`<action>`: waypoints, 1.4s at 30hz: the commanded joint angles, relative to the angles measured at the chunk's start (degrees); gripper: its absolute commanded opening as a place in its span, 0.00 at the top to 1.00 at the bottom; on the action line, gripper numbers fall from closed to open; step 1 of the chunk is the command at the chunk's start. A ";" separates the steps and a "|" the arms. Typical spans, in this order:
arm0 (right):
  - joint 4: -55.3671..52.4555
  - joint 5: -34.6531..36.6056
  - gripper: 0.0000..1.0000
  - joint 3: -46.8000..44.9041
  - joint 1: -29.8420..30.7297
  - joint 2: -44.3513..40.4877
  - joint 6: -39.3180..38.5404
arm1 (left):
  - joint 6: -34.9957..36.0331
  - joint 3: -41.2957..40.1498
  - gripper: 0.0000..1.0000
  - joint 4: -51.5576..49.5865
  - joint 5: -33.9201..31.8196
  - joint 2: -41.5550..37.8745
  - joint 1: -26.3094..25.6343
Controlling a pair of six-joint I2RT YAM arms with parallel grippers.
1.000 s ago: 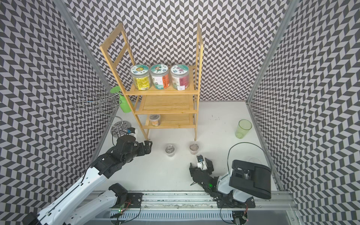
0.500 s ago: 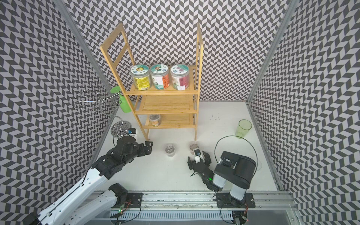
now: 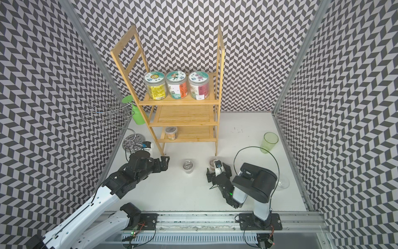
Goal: Place the seed container on the shelf
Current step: Pick up the seed jar at the center of the board.
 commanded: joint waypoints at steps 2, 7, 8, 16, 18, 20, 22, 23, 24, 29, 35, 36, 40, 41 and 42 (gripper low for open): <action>6.00 -1.02 0.07 0.38 -0.87 1.35 -0.57 | 1.10 -0.26 0.03 1.64 -0.70 0.05 0.42; 9.64 -0.46 0.14 0.15 -1.14 2.25 -1.13 | 1.32 -0.25 0.03 1.79 -0.80 0.05 0.40; 10.70 -0.31 0.15 0.01 -1.14 2.64 -1.46 | 1.40 -0.18 0.03 1.80 -0.88 0.05 0.35; 13.39 -0.45 0.27 -0.59 -1.18 3.55 -2.14 | 1.54 -0.34 0.03 1.80 -0.88 0.05 0.41; 13.30 -0.20 0.29 -0.74 -1.08 3.45 -2.16 | 1.63 -0.29 0.03 1.89 -0.88 0.05 0.42; 13.23 -0.12 0.31 -0.88 -1.16 3.14 -2.48 | 1.61 -0.21 0.03 1.90 -0.88 -0.02 0.43; 13.00 -0.10 0.33 -1.05 -1.06 2.65 -2.75 | 1.71 -0.28 0.03 1.89 -0.92 0.03 0.39; 12.78 -0.23 0.34 -1.04 -1.05 2.35 -2.99 | 1.70 -0.20 0.03 1.80 -0.97 0.01 0.40; 12.61 -0.34 0.34 -1.22 -1.05 2.02 -3.21 | 1.72 -0.20 0.03 1.80 -1.05 0.03 0.42; 12.49 -0.49 0.35 -1.82 -0.40 0.69 -4.50 | 1.81 -0.09 0.03 1.75 -1.15 -0.06 0.51; 11.36 0.31 0.36 -2.53 1.68 -2.09 -5.33 | 2.13 0.33 0.03 1.75 -1.59 -0.31 0.58; 10.97 0.58 0.36 -2.62 2.19 -2.75 -5.32 | 2.20 0.48 0.03 1.70 -1.67 -0.30 0.67; 8.91 1.70 0.36 -3.07 4.68 -5.52 -5.14 | 2.33 0.90 0.03 1.45 -1.95 -0.44 0.68; 8.24 1.99 0.36 -3.09 5.41 -6.27 -5.02 | 2.42 1.02 0.03 1.36 -2.03 -0.51 0.75; 7.60 2.48 0.36 -3.28 6.04 -7.03 -4.84 | 2.43 1.04 0.03 1.36 -2.09 -0.56 0.72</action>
